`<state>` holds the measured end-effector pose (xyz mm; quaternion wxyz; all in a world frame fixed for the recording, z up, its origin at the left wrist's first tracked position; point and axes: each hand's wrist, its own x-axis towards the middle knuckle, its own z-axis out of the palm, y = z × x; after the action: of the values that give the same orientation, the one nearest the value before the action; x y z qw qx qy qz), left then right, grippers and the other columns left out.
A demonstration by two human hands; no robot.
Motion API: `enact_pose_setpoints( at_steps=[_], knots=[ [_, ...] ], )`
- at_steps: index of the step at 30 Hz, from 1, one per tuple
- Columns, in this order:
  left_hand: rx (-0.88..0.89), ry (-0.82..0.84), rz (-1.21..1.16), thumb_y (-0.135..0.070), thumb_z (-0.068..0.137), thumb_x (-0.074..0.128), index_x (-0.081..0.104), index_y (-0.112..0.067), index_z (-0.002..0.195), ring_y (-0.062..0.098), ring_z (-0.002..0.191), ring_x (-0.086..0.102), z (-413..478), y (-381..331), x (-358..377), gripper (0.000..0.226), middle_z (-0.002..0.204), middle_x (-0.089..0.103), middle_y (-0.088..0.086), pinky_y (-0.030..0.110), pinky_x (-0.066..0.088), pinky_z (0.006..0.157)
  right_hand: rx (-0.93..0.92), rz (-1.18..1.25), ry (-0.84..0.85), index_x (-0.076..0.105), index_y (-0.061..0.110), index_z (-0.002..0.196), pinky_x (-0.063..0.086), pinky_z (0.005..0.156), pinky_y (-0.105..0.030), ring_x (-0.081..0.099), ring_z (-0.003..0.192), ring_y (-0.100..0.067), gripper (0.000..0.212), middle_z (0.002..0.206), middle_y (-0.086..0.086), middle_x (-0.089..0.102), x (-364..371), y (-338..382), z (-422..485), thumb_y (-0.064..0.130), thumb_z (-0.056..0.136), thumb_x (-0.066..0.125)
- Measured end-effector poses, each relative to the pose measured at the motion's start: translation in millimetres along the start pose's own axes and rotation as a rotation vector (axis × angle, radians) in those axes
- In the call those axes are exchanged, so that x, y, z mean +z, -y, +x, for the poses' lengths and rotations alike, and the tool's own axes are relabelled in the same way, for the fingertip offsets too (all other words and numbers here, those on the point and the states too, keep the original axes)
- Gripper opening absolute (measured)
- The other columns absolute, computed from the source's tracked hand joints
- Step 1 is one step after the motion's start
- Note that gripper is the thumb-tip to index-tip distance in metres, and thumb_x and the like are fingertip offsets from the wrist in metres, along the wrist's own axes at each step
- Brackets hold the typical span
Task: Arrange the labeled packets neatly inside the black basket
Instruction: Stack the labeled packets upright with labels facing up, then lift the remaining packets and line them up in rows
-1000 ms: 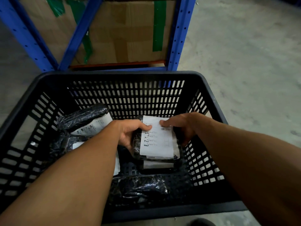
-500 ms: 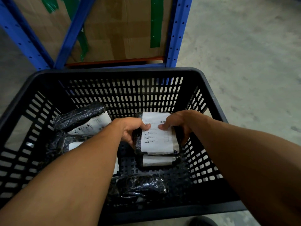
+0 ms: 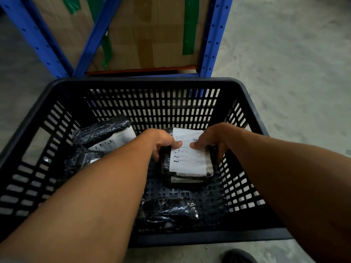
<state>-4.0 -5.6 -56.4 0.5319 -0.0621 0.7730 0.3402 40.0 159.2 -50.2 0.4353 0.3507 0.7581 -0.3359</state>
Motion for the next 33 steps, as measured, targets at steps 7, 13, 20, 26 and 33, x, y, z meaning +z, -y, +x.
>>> enact_pose_setpoints(
  at_steps=[7, 13, 20, 26, 33],
  knots=[
    [0.203, -0.508, 0.221, -0.016, 0.089, 0.068, 0.061, -0.002, 0.114, 0.024, 0.074, 0.072, -37, -2, -40, 0.030, 0.091, 0.070, 0.016, 0.031, 0.060, 0.057, -0.428, -0.593, -0.651, 0.061, 0.005, 0.111, 0.046, 0.071, -0.033, 0.053, 0.068, -0.020, 0.024, 0.076, -0.005, 0.050, 10, 46, -34, 0.016, 0.090, 0.064],
    [0.105, -0.930, 0.655, -0.025, 0.076, 0.076, 0.066, -0.008, 0.104, 0.035, 0.091, 0.065, -83, 49, -111, 0.034, 0.100, 0.067, 0.015, 0.037, 0.052, 0.075, -0.666, -0.606, -0.367, 0.062, 0.006, 0.082, 0.057, 0.061, -0.033, 0.066, 0.066, -0.023, 0.015, 0.076, -0.012, 0.066, 55, 114, -55, 0.017, 0.085, 0.073],
    [-0.245, -0.355, 0.344, -0.066, 0.052, 0.082, 0.051, -0.006, 0.111, 0.028, 0.092, 0.063, -102, 99, -135, 0.089, 0.109, 0.057, 0.012, 0.046, 0.059, 0.083, -0.396, -0.818, 0.061, 0.010, 0.022, 0.157, 0.054, 0.092, -0.049, 0.063, 0.112, -0.037, 0.127, 0.150, -0.018, 0.045, 136, 136, -37, 0.045, 0.061, 0.091],
    [-0.193, -0.350, 0.809, -0.049, 0.056, 0.090, 0.060, -0.010, 0.121, 0.022, 0.076, 0.069, -110, 79, -97, 0.082, 0.083, 0.062, 0.009, 0.027, 0.057, 0.055, -0.410, -0.745, 0.053, -0.005, 0.037, 0.155, 0.052, 0.096, -0.053, 0.057, 0.120, -0.038, 0.138, 0.162, -0.013, 0.027, 147, 121, -21, 0.055, 0.055, 0.089],
    [-0.023, -0.108, 0.570, -0.042, 0.060, 0.086, 0.071, -0.009, 0.113, 0.027, 0.096, 0.072, -115, 66, -121, 0.064, 0.110, 0.075, 0.012, 0.041, 0.054, 0.096, -0.483, -0.231, 0.107, 0.031, 0.031, 0.144, 0.047, 0.103, -0.051, 0.045, 0.133, -0.034, 0.107, 0.152, -0.005, 0.041, 112, 95, -40, 0.031, 0.057, 0.094]
  ],
)
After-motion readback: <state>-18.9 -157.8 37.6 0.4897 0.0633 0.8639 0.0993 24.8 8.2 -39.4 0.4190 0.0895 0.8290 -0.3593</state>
